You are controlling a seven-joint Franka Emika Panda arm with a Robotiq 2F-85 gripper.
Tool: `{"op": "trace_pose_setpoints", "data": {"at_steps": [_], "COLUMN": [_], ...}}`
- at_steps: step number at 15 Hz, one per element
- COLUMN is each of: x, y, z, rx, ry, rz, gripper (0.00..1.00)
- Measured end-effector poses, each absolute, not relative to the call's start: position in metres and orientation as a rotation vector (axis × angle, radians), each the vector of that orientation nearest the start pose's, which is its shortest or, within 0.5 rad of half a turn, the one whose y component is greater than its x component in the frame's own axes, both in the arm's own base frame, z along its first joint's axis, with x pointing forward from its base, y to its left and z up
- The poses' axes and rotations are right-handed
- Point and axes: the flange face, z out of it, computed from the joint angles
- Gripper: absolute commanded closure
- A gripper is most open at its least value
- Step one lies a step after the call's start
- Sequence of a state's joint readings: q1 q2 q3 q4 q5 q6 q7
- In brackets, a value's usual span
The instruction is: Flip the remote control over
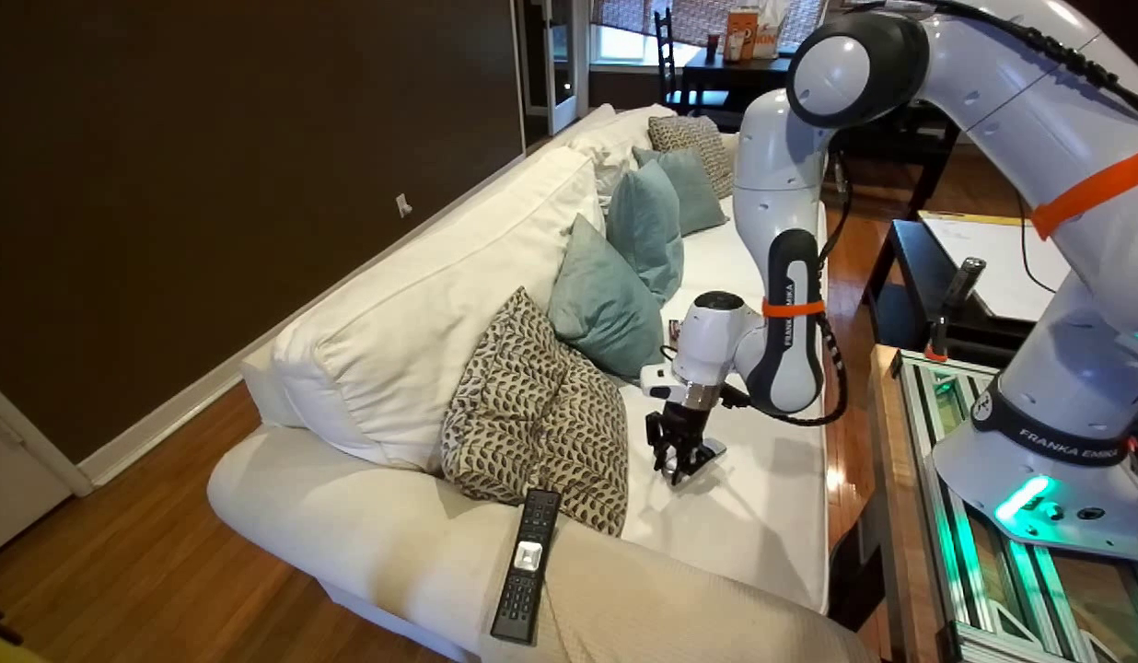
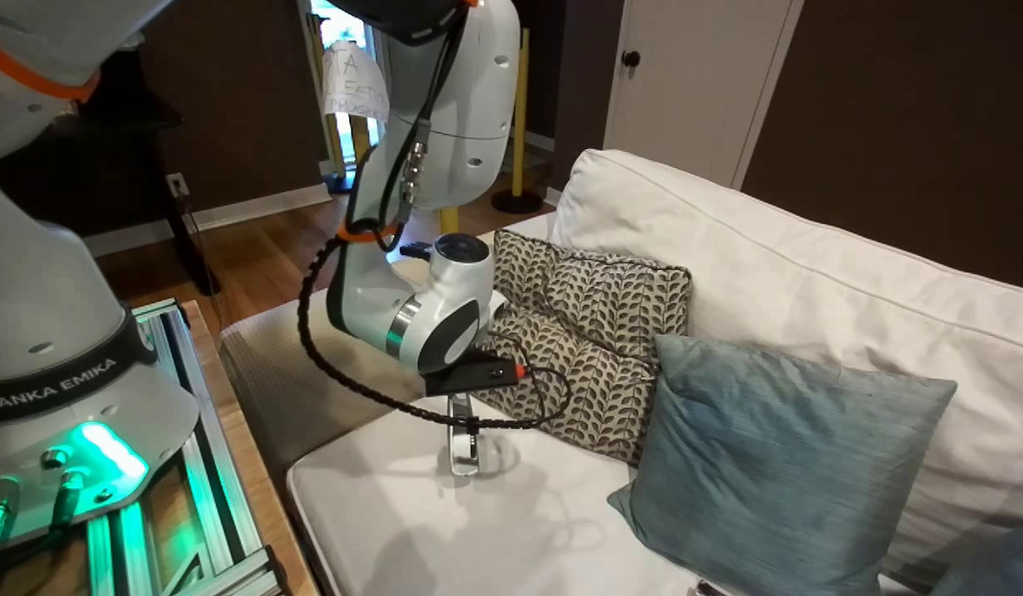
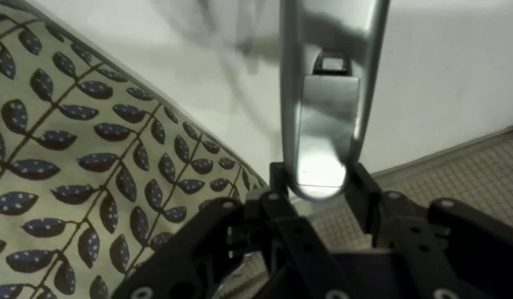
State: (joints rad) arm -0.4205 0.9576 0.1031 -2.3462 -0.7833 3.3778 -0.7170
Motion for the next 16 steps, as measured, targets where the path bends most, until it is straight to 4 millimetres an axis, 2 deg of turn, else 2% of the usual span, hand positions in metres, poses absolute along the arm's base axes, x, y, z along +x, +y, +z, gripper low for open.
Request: {"op": "trace_pose_setpoints", "data": {"at_steps": [7,11,12,16], "x": [0.376,0.365,0.362,0.356], "y": [-0.061,-0.065,-0.063,-0.059], "z": [-0.013,-0.008,-0.007,-0.009], "rx": [-2.337,-2.225,-2.195,-2.139], "ry": [-1.693,-1.753,-1.764,-1.756], "rz": [-0.502,-0.631,-0.661,-0.728], "gripper": [0.85,0.85,0.60,0.60]}}
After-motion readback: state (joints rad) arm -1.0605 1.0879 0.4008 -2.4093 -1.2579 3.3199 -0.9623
